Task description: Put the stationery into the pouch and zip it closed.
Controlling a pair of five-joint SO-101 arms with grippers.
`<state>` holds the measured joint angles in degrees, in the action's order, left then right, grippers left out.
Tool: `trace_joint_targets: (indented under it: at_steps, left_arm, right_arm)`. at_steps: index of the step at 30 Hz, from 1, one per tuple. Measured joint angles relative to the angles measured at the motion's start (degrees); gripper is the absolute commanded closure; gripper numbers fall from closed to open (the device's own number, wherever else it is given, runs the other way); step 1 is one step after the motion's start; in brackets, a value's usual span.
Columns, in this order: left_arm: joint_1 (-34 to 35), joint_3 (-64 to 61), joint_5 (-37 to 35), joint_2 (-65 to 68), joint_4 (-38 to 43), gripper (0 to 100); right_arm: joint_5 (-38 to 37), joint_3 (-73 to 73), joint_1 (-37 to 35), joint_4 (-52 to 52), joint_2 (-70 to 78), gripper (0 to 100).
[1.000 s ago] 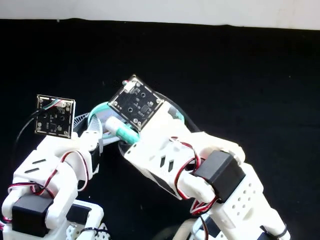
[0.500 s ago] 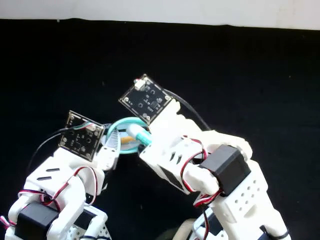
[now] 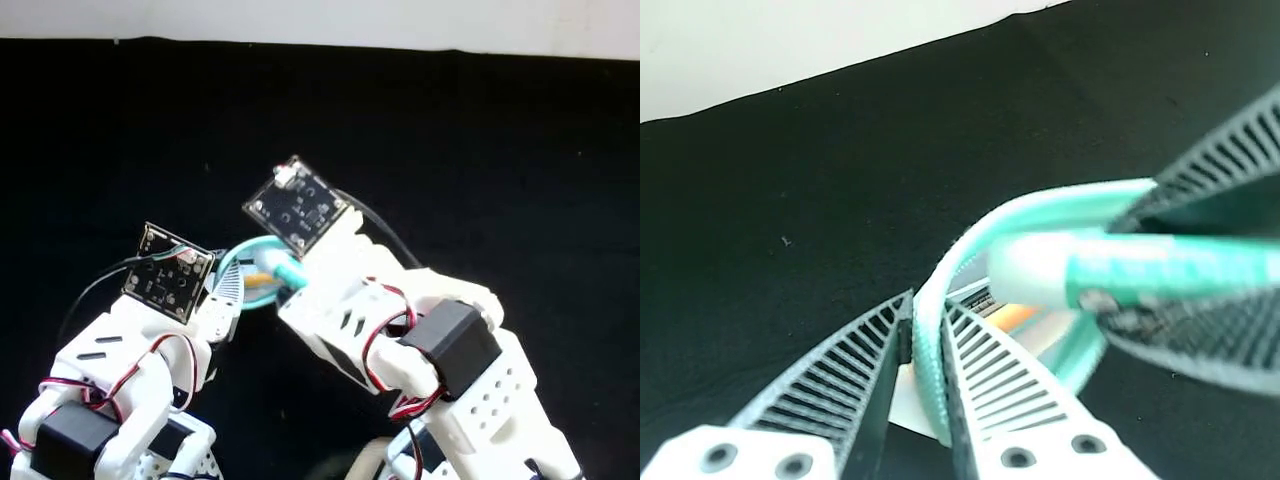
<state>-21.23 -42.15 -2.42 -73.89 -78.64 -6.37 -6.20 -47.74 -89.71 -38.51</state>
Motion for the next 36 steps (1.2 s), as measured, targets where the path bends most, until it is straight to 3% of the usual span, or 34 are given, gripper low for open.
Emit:
trace_joint_targets:
  at_steps: [3,16,24,36]
  left_arm:
    - [0.0,-0.4,0.0,0.0,0.0,99]
    - [-0.1,-1.1,0.0,0.0,0.1,99]
    - [-0.1,-1.1,0.0,0.0,0.1,99]
    - [0.0,-1.8,0.0,-3.2,0.0,99]
  right_arm:
    - [3.1,0.0,0.0,3.0,0.5,59.4]
    - [4.1,0.4,-0.4,7.1,0.7,61.5]
    - [4.2,13.0,-0.1,4.0,0.7,61.5]
    - [4.2,18.1,12.2,-3.2,0.7,61.5]
